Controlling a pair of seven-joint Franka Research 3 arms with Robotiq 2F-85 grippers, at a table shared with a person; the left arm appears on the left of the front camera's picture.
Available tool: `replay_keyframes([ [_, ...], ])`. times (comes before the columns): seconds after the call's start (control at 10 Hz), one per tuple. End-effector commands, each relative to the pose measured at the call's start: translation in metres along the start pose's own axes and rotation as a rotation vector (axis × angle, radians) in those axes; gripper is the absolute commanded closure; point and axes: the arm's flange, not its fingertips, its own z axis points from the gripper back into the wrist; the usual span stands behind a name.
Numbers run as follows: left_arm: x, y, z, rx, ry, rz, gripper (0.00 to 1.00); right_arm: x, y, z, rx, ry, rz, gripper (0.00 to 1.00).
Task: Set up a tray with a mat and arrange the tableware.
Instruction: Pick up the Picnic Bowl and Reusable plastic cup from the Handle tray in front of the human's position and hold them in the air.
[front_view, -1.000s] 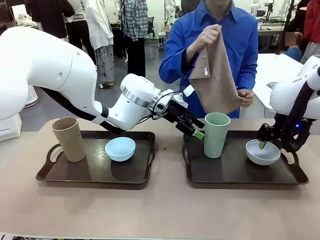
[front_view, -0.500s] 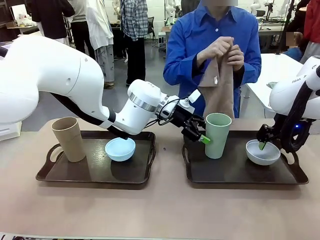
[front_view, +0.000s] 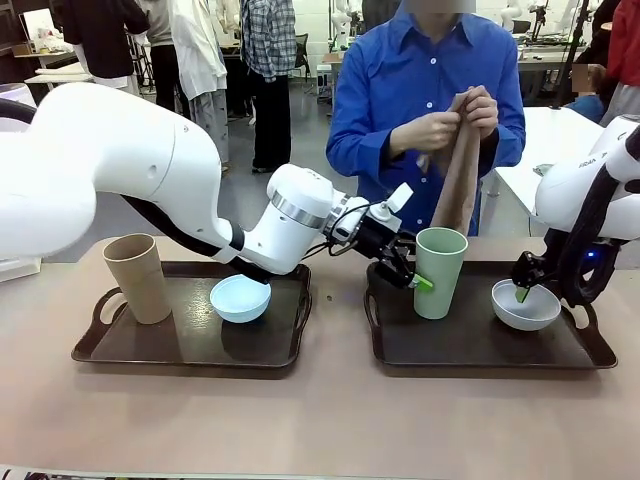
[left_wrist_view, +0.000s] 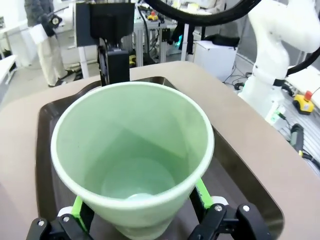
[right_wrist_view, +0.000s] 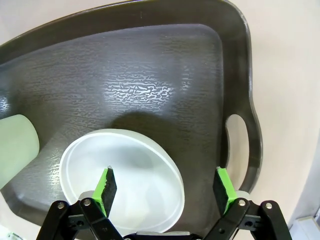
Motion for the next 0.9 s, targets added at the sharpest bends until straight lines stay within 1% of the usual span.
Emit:
replay_keyframes([
  [0.0, 0.005, 0.009, -0.013, 0.008, 0.006, -0.043, 0.00, 0.008, 0.004, -0.005, 0.019, 0.015, 0.017, 0.00],
  [0.2, 0.007, 0.013, -0.025, 0.001, 0.021, -0.051, 0.00, 0.009, 0.003, -0.007, 0.021, 0.016, 0.023, 0.00],
  [0.3, 0.007, 0.014, -0.029, 0.002, 0.021, -0.053, 0.00, 0.009, 0.003, -0.008, 0.029, 0.001, 0.039, 0.00],
  [0.4, 0.007, 0.013, -0.030, 0.003, 0.021, -0.051, 0.54, 0.008, 0.004, -0.009, 0.029, 0.007, 0.046, 0.59],
  [0.5, 0.007, 0.012, -0.027, 0.011, 0.019, -0.046, 0.54, 0.008, 0.004, -0.009, 0.029, 0.008, 0.051, 0.59],
  [0.6, 0.007, 0.012, -0.025, 0.019, 0.015, -0.044, 1.00, 0.007, 0.002, -0.009, 0.028, 0.005, 0.052, 1.00],
  [0.7, 0.007, 0.011, -0.023, 0.027, 0.016, -0.041, 0.59, 0.006, 0.001, -0.009, 0.026, 0.007, 0.051, 0.64],
  [0.8, 0.007, 0.010, -0.021, 0.029, 0.018, -0.040, 1.00, 0.005, 0.002, -0.007, 0.017, 0.005, 0.051, 1.00],
])
